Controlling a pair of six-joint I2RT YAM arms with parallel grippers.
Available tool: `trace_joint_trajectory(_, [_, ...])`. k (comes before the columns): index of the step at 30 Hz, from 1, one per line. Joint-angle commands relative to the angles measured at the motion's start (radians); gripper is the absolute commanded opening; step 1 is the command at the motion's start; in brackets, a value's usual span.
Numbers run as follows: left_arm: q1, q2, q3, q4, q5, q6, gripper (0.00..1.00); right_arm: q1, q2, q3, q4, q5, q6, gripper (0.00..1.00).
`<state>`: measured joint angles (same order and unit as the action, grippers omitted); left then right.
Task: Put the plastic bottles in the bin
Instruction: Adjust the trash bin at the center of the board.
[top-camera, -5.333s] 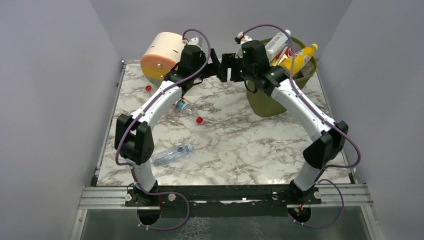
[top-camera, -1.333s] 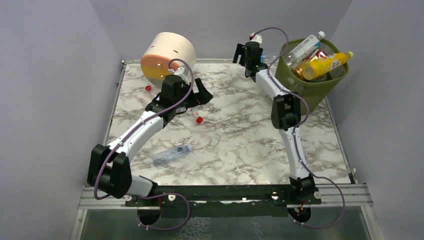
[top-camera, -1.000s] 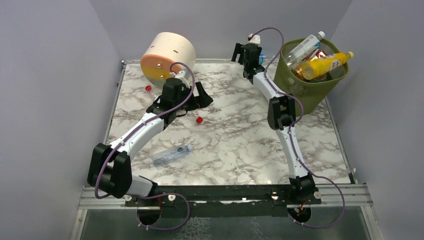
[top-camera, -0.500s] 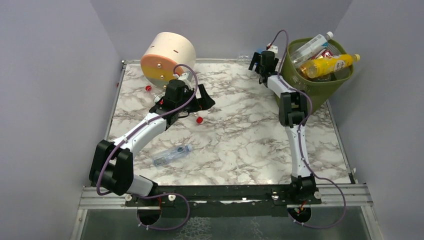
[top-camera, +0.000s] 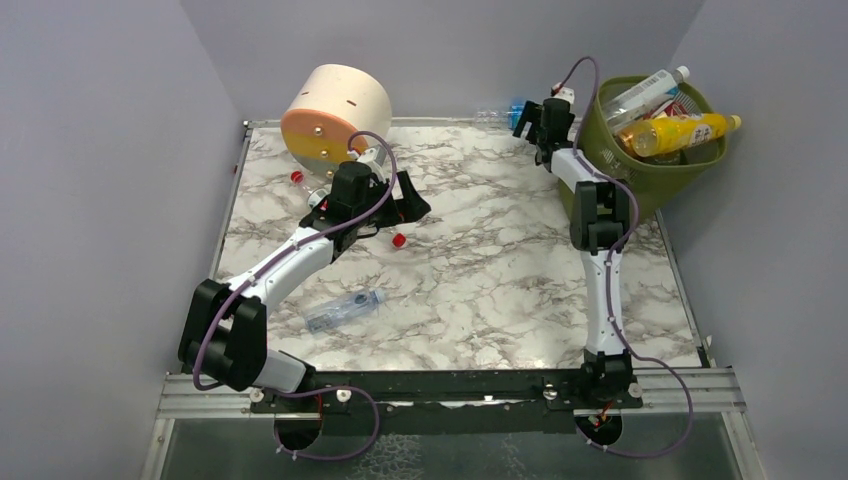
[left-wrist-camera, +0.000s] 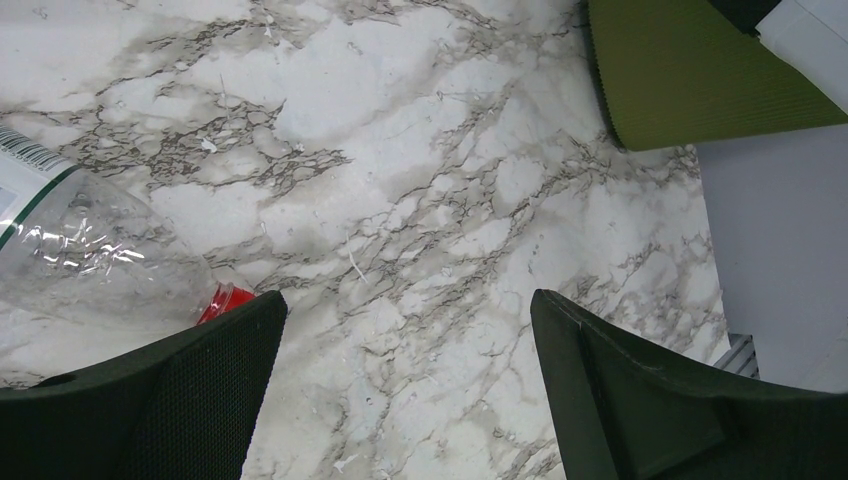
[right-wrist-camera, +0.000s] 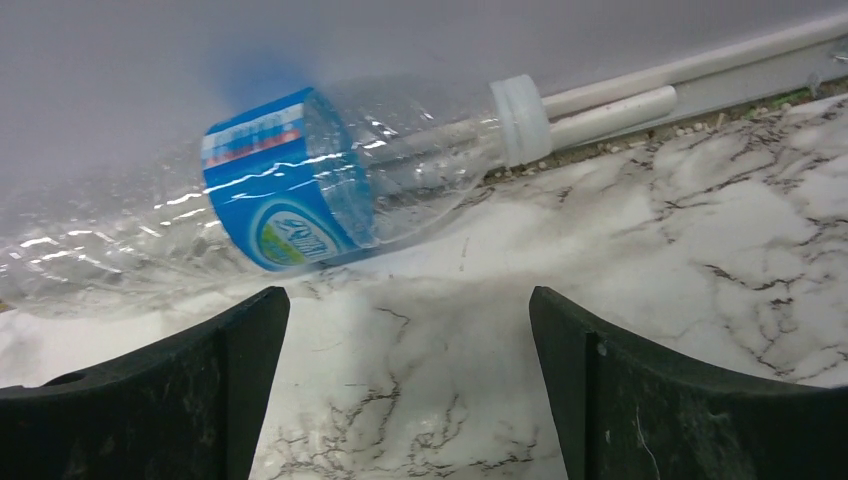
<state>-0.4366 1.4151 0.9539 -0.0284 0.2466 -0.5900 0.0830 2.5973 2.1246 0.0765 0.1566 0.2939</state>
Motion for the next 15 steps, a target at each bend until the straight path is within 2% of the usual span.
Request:
trace_joint_trajectory(1, [-0.008,0.004,-0.011,0.037,-0.007,0.009,0.99,0.041,-0.07,0.002,0.113,-0.065,-0.054,0.93])
trace_joint_trajectory(9, [-0.009,0.01,-0.016,0.041,-0.006,0.016,0.99,0.098,0.02,0.186,0.077,-0.02,-0.103,0.94])
trace_joint_trajectory(13, [-0.011,0.015,-0.017,0.04,-0.01,0.026,0.99,0.107,0.047,0.2,0.172,-0.019,-0.099,0.95])
trace_joint_trajectory(15, [-0.011,0.014,-0.018,0.033,-0.013,0.03,0.99,0.107,0.112,0.314,0.141,-0.022,-0.087,0.95])
